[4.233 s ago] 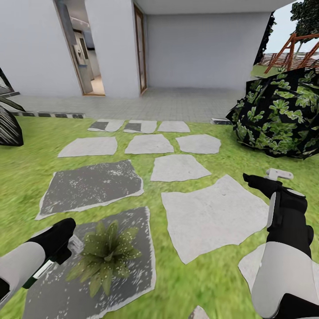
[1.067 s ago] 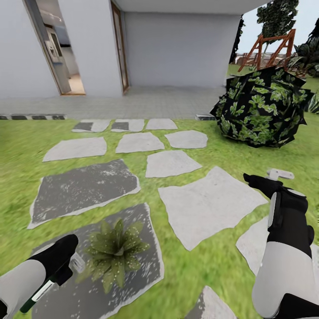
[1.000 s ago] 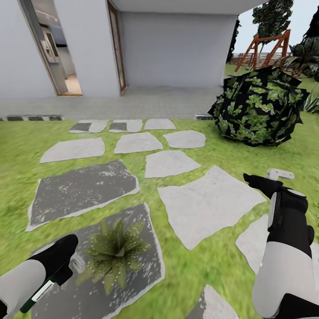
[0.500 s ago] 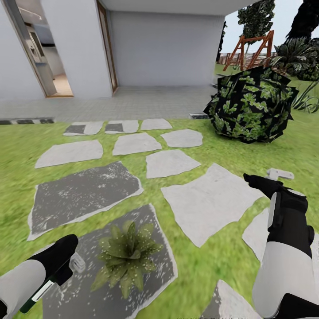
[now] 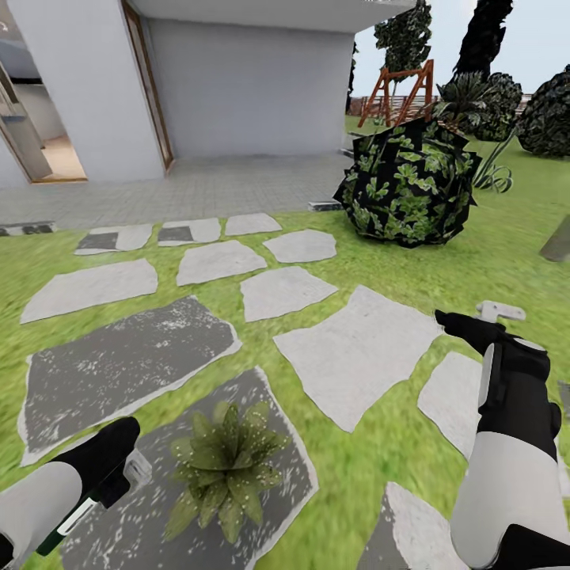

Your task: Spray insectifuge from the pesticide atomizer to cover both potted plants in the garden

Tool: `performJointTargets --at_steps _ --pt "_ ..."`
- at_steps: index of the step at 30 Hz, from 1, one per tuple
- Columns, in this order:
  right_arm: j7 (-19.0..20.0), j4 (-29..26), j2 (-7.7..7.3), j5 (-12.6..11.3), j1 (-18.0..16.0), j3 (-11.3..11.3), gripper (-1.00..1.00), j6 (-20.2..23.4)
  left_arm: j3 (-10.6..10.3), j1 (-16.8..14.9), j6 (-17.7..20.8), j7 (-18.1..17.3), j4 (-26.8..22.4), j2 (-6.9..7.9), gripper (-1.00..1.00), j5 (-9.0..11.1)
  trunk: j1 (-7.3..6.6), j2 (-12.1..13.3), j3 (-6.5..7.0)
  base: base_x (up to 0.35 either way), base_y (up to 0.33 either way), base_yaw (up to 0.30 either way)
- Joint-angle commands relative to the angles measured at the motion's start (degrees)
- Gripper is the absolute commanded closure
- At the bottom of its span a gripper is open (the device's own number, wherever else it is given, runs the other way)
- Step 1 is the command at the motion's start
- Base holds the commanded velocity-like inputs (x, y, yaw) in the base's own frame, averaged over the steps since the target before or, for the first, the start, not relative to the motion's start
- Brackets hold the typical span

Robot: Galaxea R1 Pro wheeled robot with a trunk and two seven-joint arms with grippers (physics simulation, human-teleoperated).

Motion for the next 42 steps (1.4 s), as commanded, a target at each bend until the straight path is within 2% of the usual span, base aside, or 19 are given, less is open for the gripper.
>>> performJointTargets --at_steps 1,10,19,23,28,42 --pt "0.5 -0.1 0.03 0.6 -0.1 -0.1 -1.0 0.2 -0.2 -0.4 0.1 -0.6 -0.2 0.04 1.0 -0.5 -0.01 0.0 -0.05 0.0 0.005 -0.268" --pt "0.5 -0.1 0.03 0.6 -0.1 -0.1 -1.0 0.2 -0.3 -5.6 0.2 -0.6 -0.2 0.05 1.0 -0.5 -0.01 0.0 -0.05 0.0 0.001 -0.259" --pt "0.5 -0.1 0.03 0.6 -0.1 -0.1 -1.0 0.2 -0.3 -11.8 0.2 -0.6 -0.2 0.09 1.0 -0.5 -0.01 0.0 -0.05 0.0 0.0 -0.029" --pt "0.5 -0.1 0.03 0.6 -0.1 -0.1 -1.0 0.2 -0.1 -11.8 0.2 -0.7 -0.2 0.05 1.0 -0.5 -0.01 0.0 -0.05 0.0 0.0 0.0" --pt "0.5 -0.1 -0.05 0.6 -0.1 -0.1 -1.0 0.2 0.0 -10.3 0.2 -0.8 -0.2 0.02 1.0 -0.5 -0.01 0.0 -0.05 -0.06 0.065 -0.026" --pt "0.5 0.0 -0.06 0.6 -0.1 -0.1 -1.0 0.2 0.1 -10.1 0.1 -0.7 -0.2 0.02 1.0 -0.5 -0.01 0.0 -0.05 -0.171 0.258 -0.253"
